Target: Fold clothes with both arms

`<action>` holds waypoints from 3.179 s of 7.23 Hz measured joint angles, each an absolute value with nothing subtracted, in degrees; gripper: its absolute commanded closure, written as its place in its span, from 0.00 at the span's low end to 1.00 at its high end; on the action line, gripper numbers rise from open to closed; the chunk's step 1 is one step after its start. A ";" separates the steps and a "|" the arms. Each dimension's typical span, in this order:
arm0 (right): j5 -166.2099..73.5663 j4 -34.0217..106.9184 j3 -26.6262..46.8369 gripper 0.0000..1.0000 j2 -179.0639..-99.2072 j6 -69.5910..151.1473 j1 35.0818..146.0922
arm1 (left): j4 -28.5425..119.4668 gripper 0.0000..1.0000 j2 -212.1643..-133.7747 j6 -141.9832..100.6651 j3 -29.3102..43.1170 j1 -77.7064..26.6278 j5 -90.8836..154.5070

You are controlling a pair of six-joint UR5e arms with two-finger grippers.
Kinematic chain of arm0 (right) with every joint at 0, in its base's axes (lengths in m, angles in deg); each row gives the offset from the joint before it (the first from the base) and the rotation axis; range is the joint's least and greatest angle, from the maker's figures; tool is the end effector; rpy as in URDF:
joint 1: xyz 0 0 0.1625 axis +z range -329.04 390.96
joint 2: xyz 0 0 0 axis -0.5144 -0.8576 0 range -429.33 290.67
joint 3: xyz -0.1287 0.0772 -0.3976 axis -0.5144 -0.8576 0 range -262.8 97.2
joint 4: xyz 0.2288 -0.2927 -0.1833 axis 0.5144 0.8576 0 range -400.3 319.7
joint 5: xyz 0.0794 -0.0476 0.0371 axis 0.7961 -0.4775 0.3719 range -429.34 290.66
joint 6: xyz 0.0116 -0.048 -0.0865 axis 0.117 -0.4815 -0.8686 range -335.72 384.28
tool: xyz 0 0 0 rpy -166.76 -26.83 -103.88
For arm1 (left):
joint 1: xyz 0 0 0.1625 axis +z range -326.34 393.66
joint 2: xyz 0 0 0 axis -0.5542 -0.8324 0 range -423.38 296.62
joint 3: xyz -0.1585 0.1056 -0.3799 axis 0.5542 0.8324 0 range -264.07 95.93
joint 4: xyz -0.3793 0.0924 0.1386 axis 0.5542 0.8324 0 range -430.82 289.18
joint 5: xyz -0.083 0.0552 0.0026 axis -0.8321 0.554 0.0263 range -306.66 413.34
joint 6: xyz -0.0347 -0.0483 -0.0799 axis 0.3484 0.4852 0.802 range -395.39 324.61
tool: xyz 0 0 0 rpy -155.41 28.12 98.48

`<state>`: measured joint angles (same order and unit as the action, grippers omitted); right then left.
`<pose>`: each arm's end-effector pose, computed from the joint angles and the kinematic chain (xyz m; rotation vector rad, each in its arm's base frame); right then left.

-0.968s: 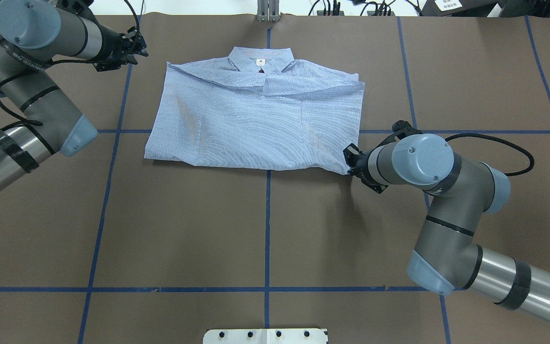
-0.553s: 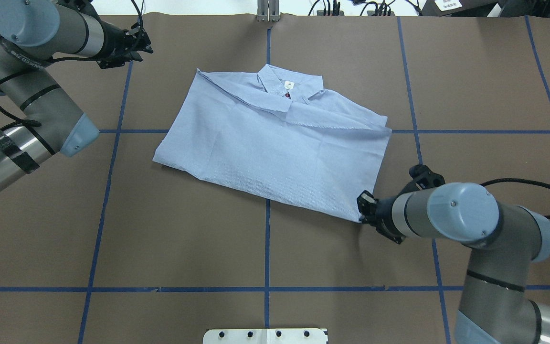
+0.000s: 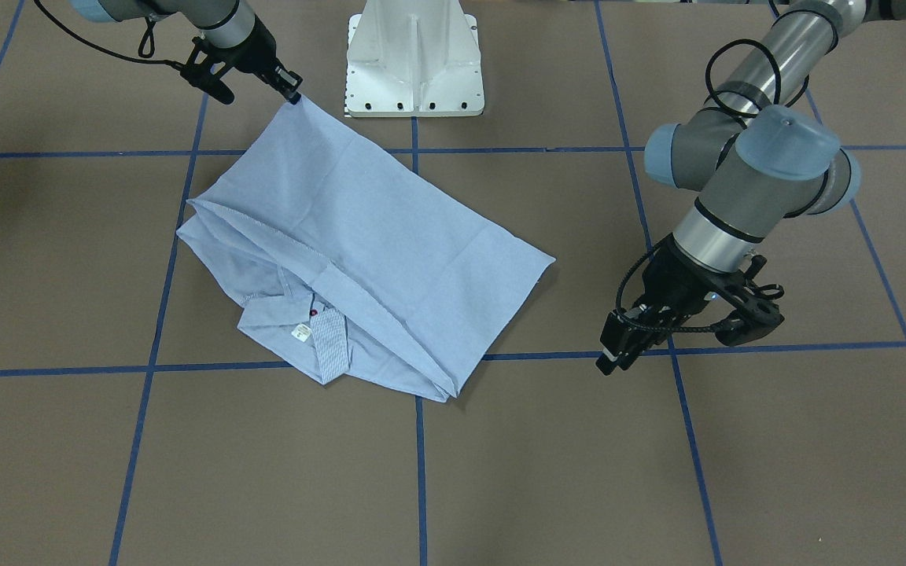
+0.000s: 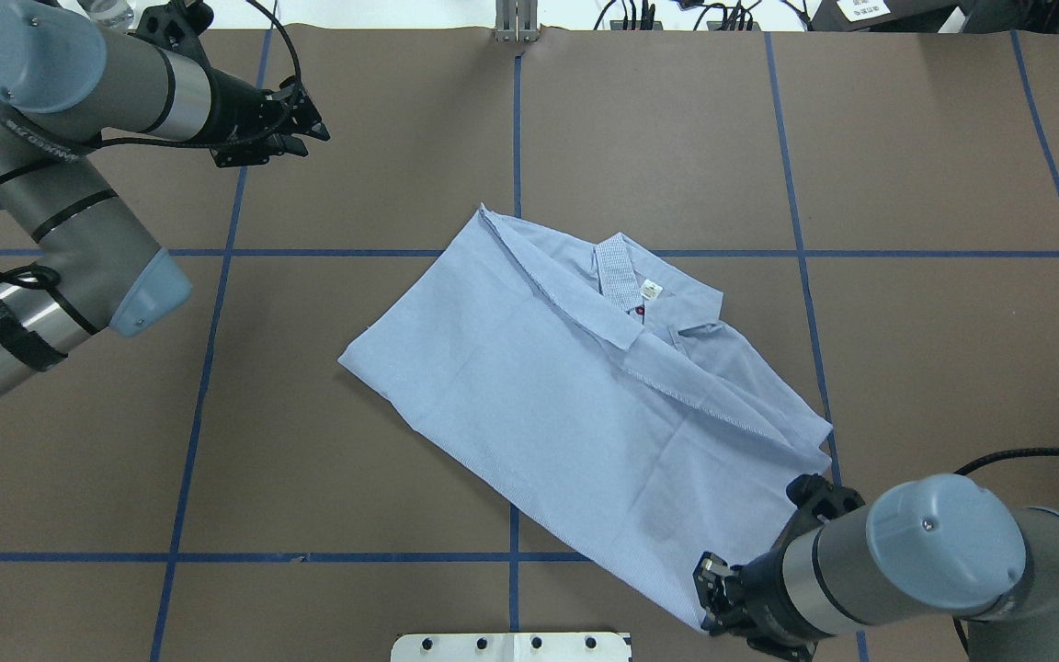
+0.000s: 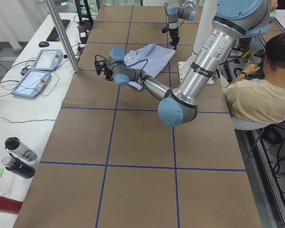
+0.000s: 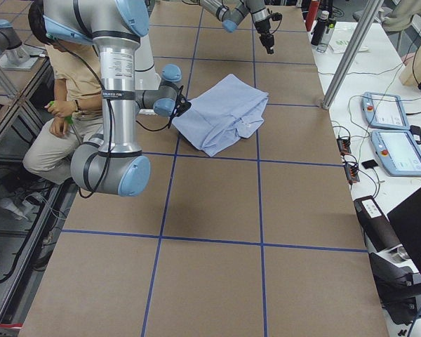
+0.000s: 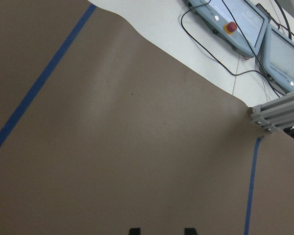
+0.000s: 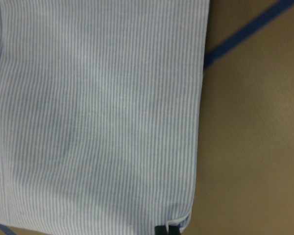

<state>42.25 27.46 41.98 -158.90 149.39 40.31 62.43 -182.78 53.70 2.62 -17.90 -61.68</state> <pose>-0.4335 -0.1694 0.3270 -0.5629 -0.8984 0.5145 0.3518 -0.5897 0.2987 0.1851 1.2473 -0.5016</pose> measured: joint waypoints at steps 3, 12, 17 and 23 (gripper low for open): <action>44.03 27.46 44.97 0.00 -161.81 152.95 38.77 | 62.59 0.39 -175.88 57.04 12.64 -14.07 -65.82; 48.33 27.64 29.43 0.00 -143.67 148.98 68.26 | 64.06 0.39 -167.75 57.34 16.75 5.71 -45.86; 48.52 27.57 29.02 0.00 -143.12 148.72 68.33 | 64.26 0.39 -168.32 57.01 14.06 8.08 -40.14; 49.27 27.64 29.40 0.00 -142.88 148.73 68.70 | 64.34 1.00 -169.50 57.21 12.63 8.17 -39.92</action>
